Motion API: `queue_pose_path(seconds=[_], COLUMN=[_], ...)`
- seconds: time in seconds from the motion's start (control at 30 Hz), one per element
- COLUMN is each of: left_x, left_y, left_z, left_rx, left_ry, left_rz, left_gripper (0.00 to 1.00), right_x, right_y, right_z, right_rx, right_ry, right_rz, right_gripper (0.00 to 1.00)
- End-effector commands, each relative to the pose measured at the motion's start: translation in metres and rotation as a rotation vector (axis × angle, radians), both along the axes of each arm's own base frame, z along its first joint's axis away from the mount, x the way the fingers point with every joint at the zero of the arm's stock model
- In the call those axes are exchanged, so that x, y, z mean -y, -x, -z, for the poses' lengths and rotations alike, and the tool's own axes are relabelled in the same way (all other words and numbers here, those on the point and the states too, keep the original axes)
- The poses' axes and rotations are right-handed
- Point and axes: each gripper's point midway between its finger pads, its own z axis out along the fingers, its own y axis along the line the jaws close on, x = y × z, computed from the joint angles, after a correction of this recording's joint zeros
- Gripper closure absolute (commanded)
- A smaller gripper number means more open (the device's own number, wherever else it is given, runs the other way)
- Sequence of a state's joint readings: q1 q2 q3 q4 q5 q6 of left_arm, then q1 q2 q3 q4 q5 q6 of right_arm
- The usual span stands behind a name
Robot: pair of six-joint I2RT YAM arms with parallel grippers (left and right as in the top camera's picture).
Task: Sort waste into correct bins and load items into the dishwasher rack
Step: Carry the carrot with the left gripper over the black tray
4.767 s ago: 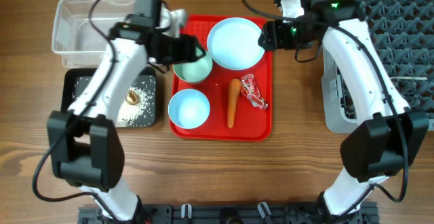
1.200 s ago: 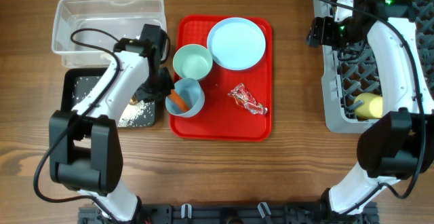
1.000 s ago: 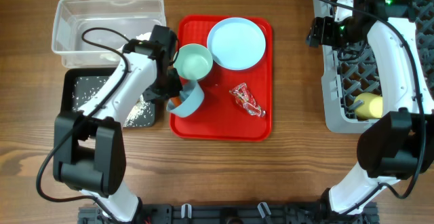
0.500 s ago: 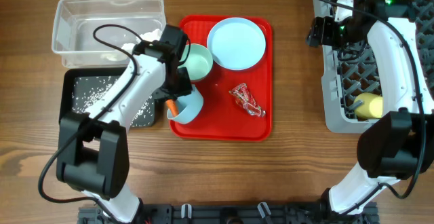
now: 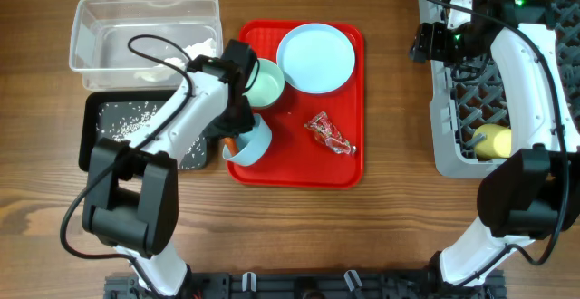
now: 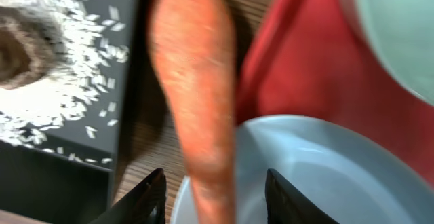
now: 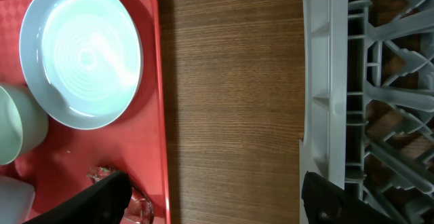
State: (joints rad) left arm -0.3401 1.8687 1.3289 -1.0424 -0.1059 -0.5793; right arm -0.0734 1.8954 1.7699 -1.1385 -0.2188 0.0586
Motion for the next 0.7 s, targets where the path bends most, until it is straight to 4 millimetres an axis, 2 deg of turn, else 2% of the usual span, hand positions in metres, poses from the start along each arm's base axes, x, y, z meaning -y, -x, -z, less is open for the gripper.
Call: queue_pose_path(seconds=[0.0,0.03,0.1,0.37,0.57,0.67], left_x=[-0.014,-0.016,-0.017,-0.002,-0.003,-0.003], left_y=[-0.008,-0.008,-0.009,-0.017,-0.016,-0.015], left_z=[-0.002,-0.002,-0.001,0.014,0.022,0.026], left_rx=[0.018,0.019,0.019,0.024,0.013,0.019], left_ry=[-0.026,-0.025,-0.025,0.029,0.024,0.026], left_rz=[-0.067,-0.072,-0.075,-0.065,-0.069,-0.079], left_gripper=[0.52,0.47,0.44,0.44,0.58,0.6], right_x=[0.002,0.002,0.002,0.002,0.002,0.002], right_y=[0.0,0.0,0.0,0.001,0.002,0.003], right_z=[-0.001,-0.001,-0.001,-0.001,0.0,0.0], right_rx=[0.004,0.004,0.004,0.002,-0.003,-0.005], right_ry=[0.018,0.018,0.018,0.02,0.021,0.026], right_rz=[-0.003,-0.003,-0.003,-0.007,-0.013,-0.018], right_gripper=[0.16,0.16,0.16,0.16,0.16,0.16])
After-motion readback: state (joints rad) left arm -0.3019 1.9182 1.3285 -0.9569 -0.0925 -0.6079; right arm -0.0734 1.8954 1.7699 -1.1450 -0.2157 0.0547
